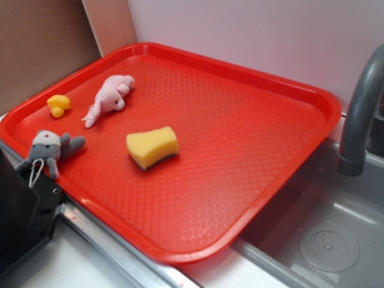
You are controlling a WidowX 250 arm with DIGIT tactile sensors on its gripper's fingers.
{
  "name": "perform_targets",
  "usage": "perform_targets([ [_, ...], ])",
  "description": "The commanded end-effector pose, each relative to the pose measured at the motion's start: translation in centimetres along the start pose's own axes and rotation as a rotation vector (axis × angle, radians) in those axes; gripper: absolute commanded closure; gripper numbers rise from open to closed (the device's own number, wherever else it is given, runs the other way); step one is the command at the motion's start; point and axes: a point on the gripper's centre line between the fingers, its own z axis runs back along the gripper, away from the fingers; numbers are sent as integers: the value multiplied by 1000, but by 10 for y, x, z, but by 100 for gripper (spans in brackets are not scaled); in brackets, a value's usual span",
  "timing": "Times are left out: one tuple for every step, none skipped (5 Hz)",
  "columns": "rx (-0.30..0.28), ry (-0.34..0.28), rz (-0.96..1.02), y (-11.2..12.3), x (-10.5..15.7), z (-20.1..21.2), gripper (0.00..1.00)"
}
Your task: Grab the green sponge.
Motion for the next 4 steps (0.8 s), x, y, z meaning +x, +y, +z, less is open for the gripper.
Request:
perform_targets([
  [0, 0, 0, 0, 0, 0, 0],
  [-21, 4, -52, -48, 27, -35, 0],
  [-31, -55, -87, -99, 44, -50, 0],
  [-56, -67, -97, -143, 57, -73, 0],
])
